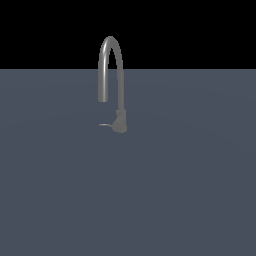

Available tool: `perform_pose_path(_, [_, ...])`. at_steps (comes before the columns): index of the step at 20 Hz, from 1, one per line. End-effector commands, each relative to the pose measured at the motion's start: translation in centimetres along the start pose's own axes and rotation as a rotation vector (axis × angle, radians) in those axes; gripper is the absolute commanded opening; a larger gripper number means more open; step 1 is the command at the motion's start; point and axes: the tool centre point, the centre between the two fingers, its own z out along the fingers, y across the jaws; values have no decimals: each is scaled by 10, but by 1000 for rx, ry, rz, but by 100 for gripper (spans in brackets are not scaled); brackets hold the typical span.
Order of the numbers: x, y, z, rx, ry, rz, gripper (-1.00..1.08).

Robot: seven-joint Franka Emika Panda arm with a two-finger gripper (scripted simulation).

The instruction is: Turn on the faucet by rotating a designated handle.

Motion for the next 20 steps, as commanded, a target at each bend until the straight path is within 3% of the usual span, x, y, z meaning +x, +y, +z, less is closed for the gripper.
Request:
perform_pose_path(1, [0,0,0,0,0,0,-100])
perform_pose_path(5, [3,-1,2,-15,-1,-16,-100])
perform_pose_path(10, [15,-7,9,-73,-7,-79,-100])
perform_pose_path(15, [35,-17,22,-171,-16,-186,-100])
perform_pose_path(20, [59,-31,42,-302,-28,-328,-100])
